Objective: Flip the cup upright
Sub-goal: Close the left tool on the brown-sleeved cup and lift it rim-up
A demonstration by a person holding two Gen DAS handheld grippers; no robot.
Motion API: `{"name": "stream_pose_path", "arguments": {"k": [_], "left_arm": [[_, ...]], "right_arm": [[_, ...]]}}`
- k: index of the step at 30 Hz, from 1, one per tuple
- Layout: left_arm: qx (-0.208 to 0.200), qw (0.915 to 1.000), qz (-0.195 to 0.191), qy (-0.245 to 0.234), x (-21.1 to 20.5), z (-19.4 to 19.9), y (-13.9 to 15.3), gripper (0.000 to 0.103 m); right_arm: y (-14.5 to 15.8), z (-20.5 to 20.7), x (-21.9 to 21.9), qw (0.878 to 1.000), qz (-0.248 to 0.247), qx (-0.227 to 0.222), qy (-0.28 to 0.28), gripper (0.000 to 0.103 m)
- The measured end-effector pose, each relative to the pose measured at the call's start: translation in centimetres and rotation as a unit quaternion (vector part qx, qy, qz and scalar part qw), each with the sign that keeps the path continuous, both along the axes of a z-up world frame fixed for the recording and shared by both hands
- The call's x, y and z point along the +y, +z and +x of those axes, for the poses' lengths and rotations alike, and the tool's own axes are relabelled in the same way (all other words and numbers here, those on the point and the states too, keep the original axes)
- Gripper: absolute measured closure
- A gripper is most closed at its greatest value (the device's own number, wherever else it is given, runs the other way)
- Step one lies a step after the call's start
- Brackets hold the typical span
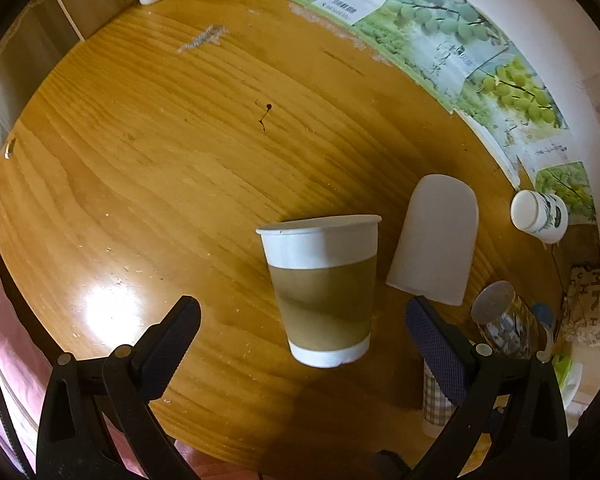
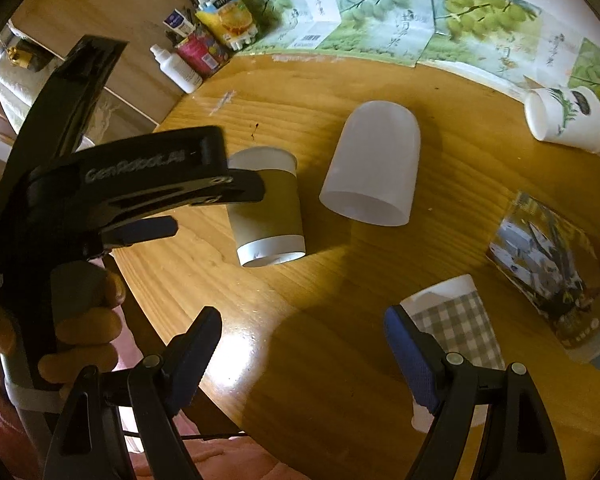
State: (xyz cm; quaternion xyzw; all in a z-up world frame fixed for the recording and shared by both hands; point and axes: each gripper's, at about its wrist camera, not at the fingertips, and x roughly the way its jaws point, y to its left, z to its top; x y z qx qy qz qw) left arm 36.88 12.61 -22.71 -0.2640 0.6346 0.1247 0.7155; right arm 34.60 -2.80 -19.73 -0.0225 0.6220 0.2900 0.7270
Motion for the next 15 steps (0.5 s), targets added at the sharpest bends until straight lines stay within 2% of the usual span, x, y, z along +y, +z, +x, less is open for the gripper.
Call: {"name": "stream_pose_path", "arguments": {"k": [8, 15], "left_arm": [[0.020, 0.9995, -0.020, 0.011, -0.1, 0.7, -2.1, 0.004], [0.035, 0.9984, -0.042, 0.011, -0.2, 0.9, -3.2, 0.020]], "right_arm": [[-0.7, 0.7, -0.1, 1.000, 0.001, 0.019, 0.006, 0.019], [-0.9, 1.0, -0.2, 1.000, -0.004, 0.019, 0.000, 0.019]]}}
